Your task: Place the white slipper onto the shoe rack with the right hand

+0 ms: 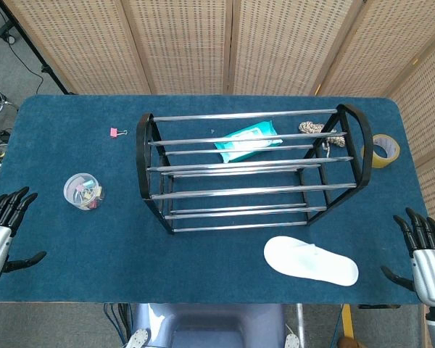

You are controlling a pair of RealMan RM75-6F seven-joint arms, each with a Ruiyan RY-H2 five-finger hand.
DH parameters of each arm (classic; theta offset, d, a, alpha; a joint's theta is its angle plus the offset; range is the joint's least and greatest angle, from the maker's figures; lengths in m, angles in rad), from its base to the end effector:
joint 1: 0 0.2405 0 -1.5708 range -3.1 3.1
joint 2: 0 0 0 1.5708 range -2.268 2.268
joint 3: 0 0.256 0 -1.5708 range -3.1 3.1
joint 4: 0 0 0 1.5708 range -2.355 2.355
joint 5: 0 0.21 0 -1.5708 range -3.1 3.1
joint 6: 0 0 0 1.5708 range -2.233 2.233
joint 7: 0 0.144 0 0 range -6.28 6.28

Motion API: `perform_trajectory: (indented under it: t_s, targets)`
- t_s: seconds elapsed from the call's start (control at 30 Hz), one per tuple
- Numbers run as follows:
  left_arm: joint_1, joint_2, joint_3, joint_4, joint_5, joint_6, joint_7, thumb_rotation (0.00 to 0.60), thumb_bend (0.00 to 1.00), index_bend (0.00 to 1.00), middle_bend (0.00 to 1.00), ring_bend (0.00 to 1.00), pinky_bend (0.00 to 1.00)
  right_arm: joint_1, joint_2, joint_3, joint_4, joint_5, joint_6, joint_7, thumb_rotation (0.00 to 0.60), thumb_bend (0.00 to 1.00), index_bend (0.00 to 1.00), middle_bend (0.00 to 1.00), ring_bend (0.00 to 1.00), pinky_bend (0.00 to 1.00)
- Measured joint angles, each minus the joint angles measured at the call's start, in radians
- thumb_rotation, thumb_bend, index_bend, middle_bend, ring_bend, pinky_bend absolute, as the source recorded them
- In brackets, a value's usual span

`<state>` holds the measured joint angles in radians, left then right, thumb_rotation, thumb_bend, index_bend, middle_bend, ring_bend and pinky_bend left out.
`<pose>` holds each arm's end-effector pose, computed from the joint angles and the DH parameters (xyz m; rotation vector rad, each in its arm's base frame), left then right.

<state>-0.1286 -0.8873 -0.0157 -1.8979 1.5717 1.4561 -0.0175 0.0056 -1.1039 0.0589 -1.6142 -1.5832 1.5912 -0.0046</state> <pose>-0.2549 0.1806 0.1916 -1.4922 -0.9469 -0.9905 -0.3072 -0.1576 0.1741 1.3528 -0.8193 0.9491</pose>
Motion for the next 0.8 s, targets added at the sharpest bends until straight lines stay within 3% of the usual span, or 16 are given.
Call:
perform_trajectory:
  t_s: [0.5,0.8]
  targets:
    - [-0.002,0.007,-0.008,-0.003,-0.023,-0.006,-0.014,0.6,0.0,0.0,0.0,0.0,0.0,0.032,-0.019,-0.041,0.052,-0.057,-0.065,-0.006,0.6,0.03,0.18,0.04,0.0,0.0]
    - [-0.007,0.008,-0.024,-0.008,-0.06,-0.013,-0.017,0.6,0.0,0.0,0.0,0.0,0.0,0.108,-0.093,-0.096,0.335,-0.259,-0.065,0.101,0.6,0.08,0.24,0.11,0.01,0.03]
